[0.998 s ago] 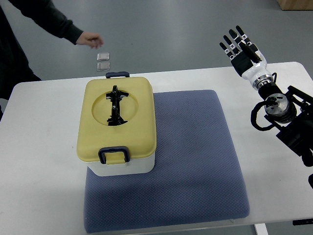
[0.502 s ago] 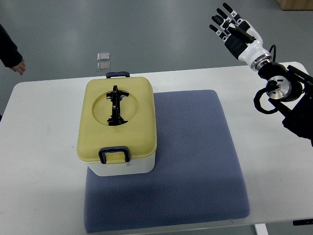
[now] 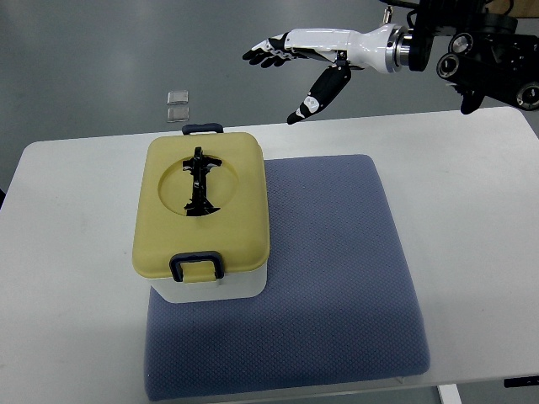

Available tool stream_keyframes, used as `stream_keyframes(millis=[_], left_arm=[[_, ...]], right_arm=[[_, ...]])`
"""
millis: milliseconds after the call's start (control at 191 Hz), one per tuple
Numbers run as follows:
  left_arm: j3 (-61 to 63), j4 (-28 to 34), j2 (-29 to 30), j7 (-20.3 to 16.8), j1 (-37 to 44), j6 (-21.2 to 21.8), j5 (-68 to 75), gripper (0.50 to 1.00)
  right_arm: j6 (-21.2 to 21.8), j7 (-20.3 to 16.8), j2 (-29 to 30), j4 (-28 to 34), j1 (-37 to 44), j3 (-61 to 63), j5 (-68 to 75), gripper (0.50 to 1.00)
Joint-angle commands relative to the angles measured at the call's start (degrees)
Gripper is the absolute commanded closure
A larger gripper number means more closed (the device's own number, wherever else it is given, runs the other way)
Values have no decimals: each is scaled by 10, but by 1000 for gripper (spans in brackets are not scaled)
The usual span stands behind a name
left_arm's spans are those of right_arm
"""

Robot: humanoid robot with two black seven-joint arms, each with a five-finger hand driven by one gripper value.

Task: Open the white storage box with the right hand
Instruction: 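Swing the right hand over the box toward the black lid handle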

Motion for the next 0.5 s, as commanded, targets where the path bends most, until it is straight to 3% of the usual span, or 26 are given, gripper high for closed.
stream_keyframes(millis=[0,193,345,497], left_arm=[[0,0,0,0,0,1,0,500],[-1,0,0,0,0,1,0,500],[-1,-1,0,0,0,1,0,500],[-1,-1,0,0,0,1,0,500]], right_arm=[[-33,34,7,31,59,-74,-55,572],[-136,100,38,52,94,-136,-154,574],[-200,103,72,52,93,-149,-171,574],[-223,103,91,52,89,-150,-171,574]])
